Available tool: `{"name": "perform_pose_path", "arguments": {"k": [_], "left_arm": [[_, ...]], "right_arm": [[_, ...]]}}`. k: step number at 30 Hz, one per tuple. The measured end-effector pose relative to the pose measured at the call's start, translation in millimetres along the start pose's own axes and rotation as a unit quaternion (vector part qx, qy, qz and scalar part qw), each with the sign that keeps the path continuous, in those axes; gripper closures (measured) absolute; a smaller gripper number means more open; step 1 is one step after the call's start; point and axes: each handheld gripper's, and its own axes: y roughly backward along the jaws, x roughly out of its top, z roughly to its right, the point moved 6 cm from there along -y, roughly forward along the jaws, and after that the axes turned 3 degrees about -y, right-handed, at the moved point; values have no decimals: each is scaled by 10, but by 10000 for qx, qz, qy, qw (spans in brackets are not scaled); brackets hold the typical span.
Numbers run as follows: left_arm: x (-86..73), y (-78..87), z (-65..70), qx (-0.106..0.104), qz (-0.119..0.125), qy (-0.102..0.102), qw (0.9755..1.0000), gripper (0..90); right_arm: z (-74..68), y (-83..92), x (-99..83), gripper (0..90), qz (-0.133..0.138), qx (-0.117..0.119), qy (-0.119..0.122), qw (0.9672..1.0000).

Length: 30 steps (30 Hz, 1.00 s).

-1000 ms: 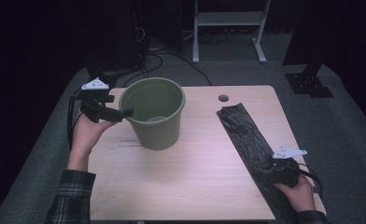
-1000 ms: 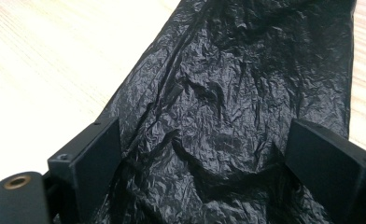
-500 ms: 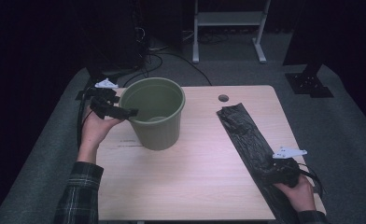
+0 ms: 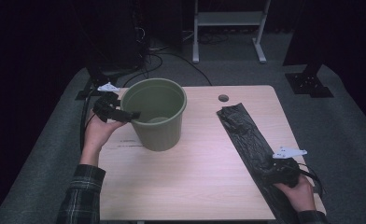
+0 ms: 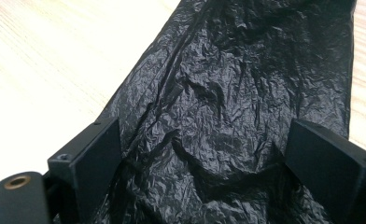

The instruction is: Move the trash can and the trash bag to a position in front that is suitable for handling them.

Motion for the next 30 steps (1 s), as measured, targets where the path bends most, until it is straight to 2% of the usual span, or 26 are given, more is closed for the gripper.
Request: {"name": "perform_pose_path", "arguments": {"k": [15, 24, 30], "left_arm": [[18, -54, 359, -328, 142, -193, 9992, 0], [16, -74, 645, -523, 221, -283, 9980, 0], [24, -89, 857, -690, 198, -438, 9965, 0]], "right_arm": [[-1, 0, 0, 97, 1, 0, -5, 10000], [1, -1, 1, 97, 6, -4, 5, 10000], [0, 0, 0, 97, 1, -2, -2, 10000]]}}
